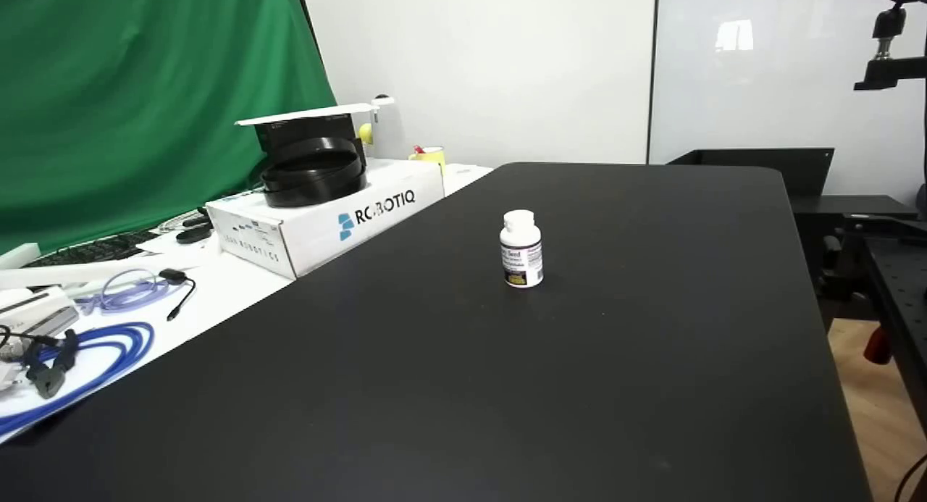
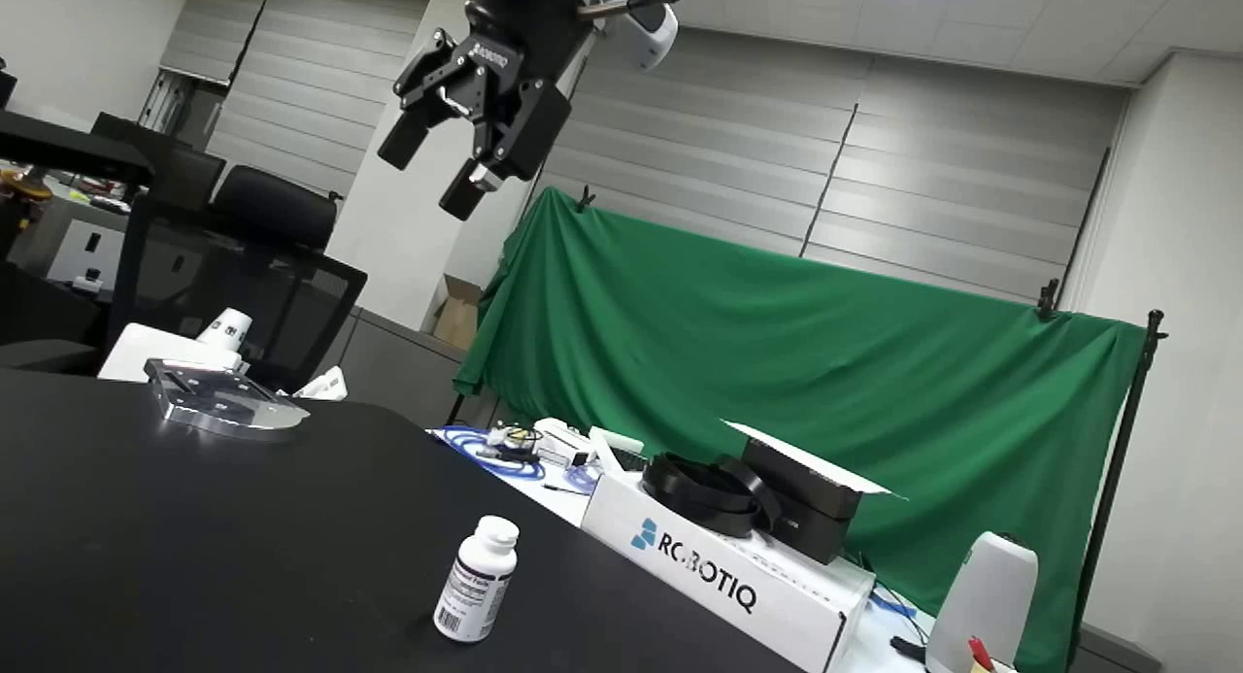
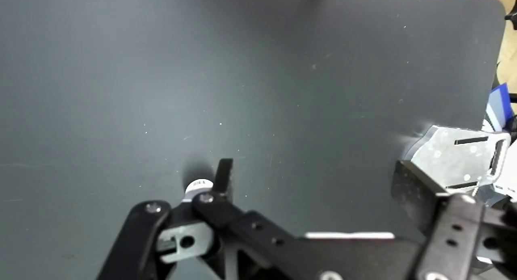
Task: Move the bottle from right to left
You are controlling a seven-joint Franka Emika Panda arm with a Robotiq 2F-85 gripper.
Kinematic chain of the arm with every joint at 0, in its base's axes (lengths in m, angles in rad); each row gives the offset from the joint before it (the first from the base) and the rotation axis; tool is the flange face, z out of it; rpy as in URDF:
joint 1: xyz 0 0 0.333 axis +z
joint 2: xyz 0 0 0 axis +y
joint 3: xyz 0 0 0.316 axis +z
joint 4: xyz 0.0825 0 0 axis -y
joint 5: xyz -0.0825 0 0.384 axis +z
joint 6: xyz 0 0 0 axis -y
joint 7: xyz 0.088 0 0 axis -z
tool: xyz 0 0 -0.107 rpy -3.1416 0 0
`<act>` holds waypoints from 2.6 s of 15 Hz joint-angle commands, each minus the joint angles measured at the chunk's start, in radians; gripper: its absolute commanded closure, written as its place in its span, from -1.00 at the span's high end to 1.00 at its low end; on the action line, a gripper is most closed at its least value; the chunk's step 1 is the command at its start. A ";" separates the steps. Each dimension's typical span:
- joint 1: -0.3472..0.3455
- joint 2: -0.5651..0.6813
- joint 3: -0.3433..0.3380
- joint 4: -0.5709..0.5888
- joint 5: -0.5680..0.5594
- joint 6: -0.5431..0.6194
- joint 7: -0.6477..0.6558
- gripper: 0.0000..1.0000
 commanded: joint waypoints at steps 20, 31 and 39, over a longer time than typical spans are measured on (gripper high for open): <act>-0.050 0.766 0.074 0.576 -0.241 0.243 -0.128 1.00; -0.053 0.788 0.109 0.461 -0.222 0.361 -0.068 1.00; -0.042 0.805 0.101 0.440 -0.270 0.414 -0.025 1.00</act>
